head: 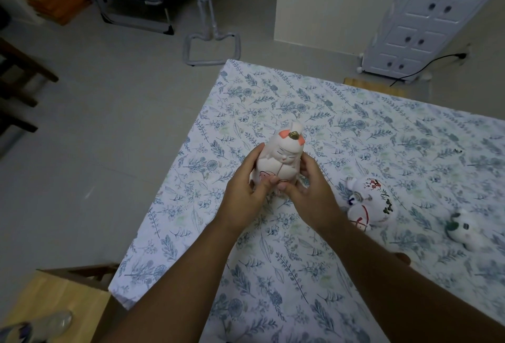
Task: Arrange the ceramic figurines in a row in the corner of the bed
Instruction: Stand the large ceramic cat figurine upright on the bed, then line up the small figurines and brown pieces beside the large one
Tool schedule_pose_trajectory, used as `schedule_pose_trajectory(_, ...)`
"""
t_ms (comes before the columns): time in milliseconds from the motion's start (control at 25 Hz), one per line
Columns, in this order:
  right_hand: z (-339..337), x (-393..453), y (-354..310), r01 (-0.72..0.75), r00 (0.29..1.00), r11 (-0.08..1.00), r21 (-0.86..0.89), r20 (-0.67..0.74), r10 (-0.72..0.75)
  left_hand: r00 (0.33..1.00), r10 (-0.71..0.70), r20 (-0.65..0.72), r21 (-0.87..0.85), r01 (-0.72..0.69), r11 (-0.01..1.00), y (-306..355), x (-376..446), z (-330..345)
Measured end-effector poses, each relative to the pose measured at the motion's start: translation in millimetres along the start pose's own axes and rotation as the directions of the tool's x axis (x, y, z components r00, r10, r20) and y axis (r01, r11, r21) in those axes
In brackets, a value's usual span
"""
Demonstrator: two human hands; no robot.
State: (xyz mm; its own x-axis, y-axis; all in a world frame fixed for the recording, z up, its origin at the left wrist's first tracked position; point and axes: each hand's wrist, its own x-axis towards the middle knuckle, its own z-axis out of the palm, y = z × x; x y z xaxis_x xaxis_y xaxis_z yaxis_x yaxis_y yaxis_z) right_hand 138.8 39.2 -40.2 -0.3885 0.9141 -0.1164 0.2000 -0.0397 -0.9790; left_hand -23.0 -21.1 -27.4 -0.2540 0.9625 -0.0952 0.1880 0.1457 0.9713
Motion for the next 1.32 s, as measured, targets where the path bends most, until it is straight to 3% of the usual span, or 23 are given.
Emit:
schedule_pose_trajectory(160, -2.6, -1.0, -9.7, 0.011, 1.000, 0.996, -0.092, 0.029, -0.009, 1.000, -0.004, -0.015, 0.040, 0.005, 0.999, 2.9, -1.6, 4.0)
schedule_pose_trajectory(280, -12.0, -7.5, -23.7, 0.086, 0.994, 0.966, -0.242, 0.089, -0.066, 0.995, 0.035, -0.098, 0.188, -0.016, 0.982, 14.4, -12.0, 11.1)
schedule_pose_trajectory(440, -48.9, -39.3, -24.9, 0.087, 0.994, 0.761, -0.642, 0.010, -0.105, 0.966, 0.151, -0.210, 0.428, -0.048, 0.902, 29.2, -44.4, 38.5)
schedule_pose_trajectory(600, -107.5, -93.7, -15.9, 0.070, 0.994, 0.641, -0.764, -0.005, -0.113, 0.963, 0.155, -0.219, 0.510, -0.023, 0.860, 48.1, -84.9, 88.8)
schedule_pose_trajectory(1000, -224.6, -202.4, 38.7, -0.101, 0.994, 0.549, -0.830, -0.108, 0.019, 0.999, -0.025, 0.042, 0.602, -0.006, 0.798, 48.2, -157.8, 224.0)
schedule_pose_trajectory(1320, -273.4, -161.7, 51.1, -0.268, 0.958, 0.542, -0.797, -0.282, 0.059, 0.994, -0.108, 0.026, 0.526, 0.078, 0.847, 54.7, -85.0, 238.4)
